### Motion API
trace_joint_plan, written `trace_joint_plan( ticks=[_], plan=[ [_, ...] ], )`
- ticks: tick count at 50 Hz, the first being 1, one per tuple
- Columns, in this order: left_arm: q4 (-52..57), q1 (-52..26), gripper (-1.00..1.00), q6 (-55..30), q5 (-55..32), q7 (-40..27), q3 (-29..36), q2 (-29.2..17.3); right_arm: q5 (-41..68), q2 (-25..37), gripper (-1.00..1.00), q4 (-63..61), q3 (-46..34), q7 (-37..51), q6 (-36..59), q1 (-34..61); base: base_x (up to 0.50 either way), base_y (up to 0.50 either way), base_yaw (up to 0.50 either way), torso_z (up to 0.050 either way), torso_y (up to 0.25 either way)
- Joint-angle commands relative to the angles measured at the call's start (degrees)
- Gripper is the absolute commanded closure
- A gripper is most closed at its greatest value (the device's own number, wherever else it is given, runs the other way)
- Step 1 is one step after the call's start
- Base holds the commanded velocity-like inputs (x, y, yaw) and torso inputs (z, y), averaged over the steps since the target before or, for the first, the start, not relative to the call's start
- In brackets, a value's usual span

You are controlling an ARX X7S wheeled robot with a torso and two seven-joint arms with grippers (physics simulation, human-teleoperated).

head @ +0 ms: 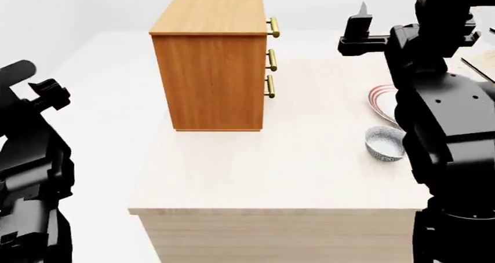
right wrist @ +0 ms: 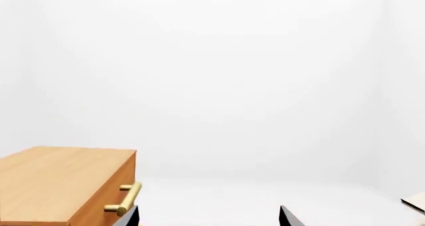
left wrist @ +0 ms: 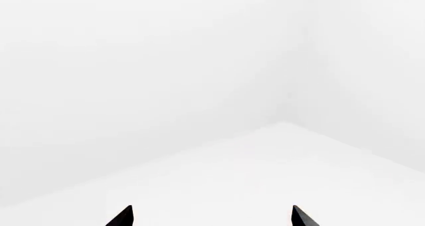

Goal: Open the top drawer of the cabinet and put the bowl in it.

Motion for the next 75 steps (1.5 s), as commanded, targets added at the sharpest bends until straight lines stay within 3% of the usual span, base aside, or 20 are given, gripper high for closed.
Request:
trace_joint_plan(
  ticks=[1, 17, 75],
  plan=[
    [-13.18, -9.86, -1.0, -0.31, 4.39, 1.23, -0.7, -0.52, 1.77, -0.81, -1.0, 11.82, 0.2, -1.67, 4.8, 11.56, 0.0, 0.0, 0.0, 0.0, 0.0],
    [-13.18, -9.8, -1.0, -0.7, 5.55, 0.71, -2.38, -1.69, 3.25, -0.05, -1.0, 11.99, 1.07, -0.83, 10.42, 11.83, 0.01, 0.0, 0.0, 0.0, 0.0],
    [-13.18, -10.26, -1.0, -1.34, 5.94, 0.7, -3.93, -2.33, 5.27, 0.8, -1.0, 13.89, 2.75, 0.37, 13.86, 13.13, 0.5, 0.0, 0.0, 0.0, 0.0]
  ],
)
